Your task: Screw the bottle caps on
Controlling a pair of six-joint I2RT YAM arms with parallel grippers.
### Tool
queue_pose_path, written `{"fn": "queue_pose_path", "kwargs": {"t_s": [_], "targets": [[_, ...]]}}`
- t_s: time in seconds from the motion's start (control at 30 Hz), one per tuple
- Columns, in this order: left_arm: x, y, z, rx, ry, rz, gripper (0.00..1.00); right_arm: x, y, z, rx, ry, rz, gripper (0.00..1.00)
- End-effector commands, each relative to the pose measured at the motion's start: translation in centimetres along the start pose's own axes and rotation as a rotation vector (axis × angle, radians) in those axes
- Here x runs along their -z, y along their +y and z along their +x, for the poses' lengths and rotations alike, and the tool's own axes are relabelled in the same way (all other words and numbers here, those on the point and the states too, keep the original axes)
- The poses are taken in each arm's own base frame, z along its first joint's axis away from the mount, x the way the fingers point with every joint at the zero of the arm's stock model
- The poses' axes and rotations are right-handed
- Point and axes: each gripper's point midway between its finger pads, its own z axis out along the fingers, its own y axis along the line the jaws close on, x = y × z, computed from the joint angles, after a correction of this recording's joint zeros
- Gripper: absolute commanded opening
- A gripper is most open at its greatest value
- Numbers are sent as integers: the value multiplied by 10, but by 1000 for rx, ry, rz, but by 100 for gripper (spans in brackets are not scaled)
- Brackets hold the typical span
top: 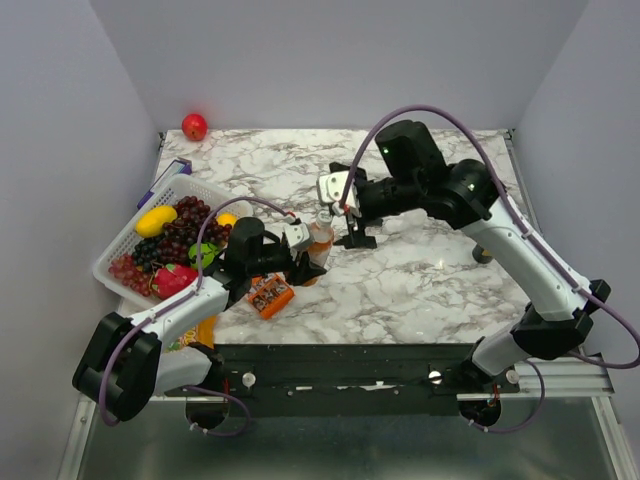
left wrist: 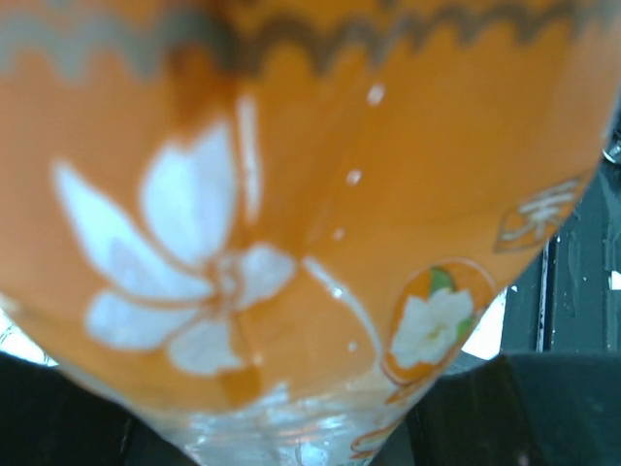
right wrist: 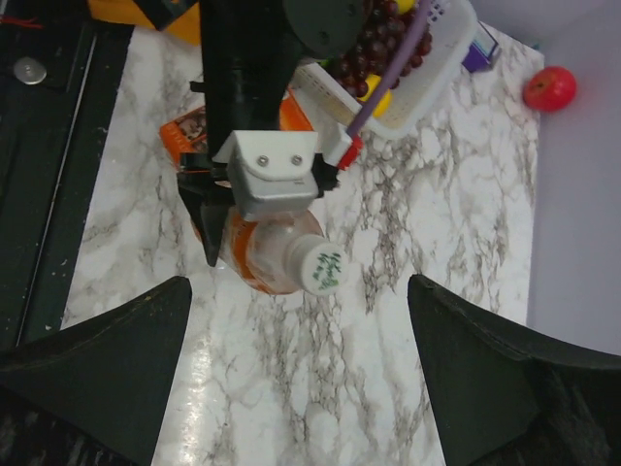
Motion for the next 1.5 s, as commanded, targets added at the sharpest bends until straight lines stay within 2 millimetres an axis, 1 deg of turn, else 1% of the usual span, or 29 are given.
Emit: {"fn": "queue_pose_path", "kwargs": {"t_s": [0.0, 0.03, 0.17, 0.33, 0.47, 0.6, 0.67, 0.7, 0.73, 0.9, 1.07, 1.1, 1.13, 1.2, 1.27, 1.3, 1.37, 1.4, 1.43, 1.47], "targets": [[0, -4, -10, -39, -10, 38, 0, -25, 15, 0, 90, -24, -82, 100], [0, -4, -10, -38, -9, 40, 0, -29, 15, 3, 97, -16, -92, 100], [0, -6, -15, -44, -17, 53, 0, -39, 14, 12, 91, 18, -98, 100], [0, -7, -16, -40, -16, 62, 0, -43, 17, 22, 93, 43, -109, 100], [0, -6, -20, -39, -27, 56, 0, -44, 23, 32, 87, 69, -121, 100], [1, 0, -24, -24, -41, 26, 0, -42, 26, 37, 78, 92, -125, 100], [1, 4, -25, -15, -49, 12, 0, -39, 27, 39, 75, 100, -121, 100], [1, 5, -25, 7, -52, 6, 0, -39, 29, 43, 71, 115, -123, 100], [1, 6, -28, 7, -64, 2, 0, -36, 30, 43, 75, 118, -116, 100], [4, 12, -35, 60, -99, -27, 0, -32, 32, 64, 50, 202, -91, 100], [8, 21, -40, 80, -129, -61, 0, -30, 48, 89, -23, 301, -125, 100], [8, 22, -40, 81, -131, -68, 0, -29, 50, 93, -33, 323, -133, 100], [8, 24, -40, 80, -130, -73, 0, -24, 57, 97, -55, 345, -153, 99], [9, 23, -38, 60, -123, -68, 0, -16, 58, 95, -81, 359, -133, 96], [8, 22, -32, 45, -102, -57, 0, -12, 47, 87, -135, 334, -67, 96], [8, 21, -31, 48, -96, -53, 0, -6, 32, 74, -145, 283, -22, 96], [8, 18, -22, 21, -64, -32, 0, -3, 9, 54, -185, 208, 52, 96], [8, 17, -20, 7, -52, -25, 0, 4, -9, 36, -174, 158, 105, 96], [8, 14, -15, 13, -35, -10, 0, 4, -18, 27, -165, 130, 128, 96], [8, 13, -14, 10, -29, -1, 0, -1, -24, 23, -159, 115, 127, 96]]}}
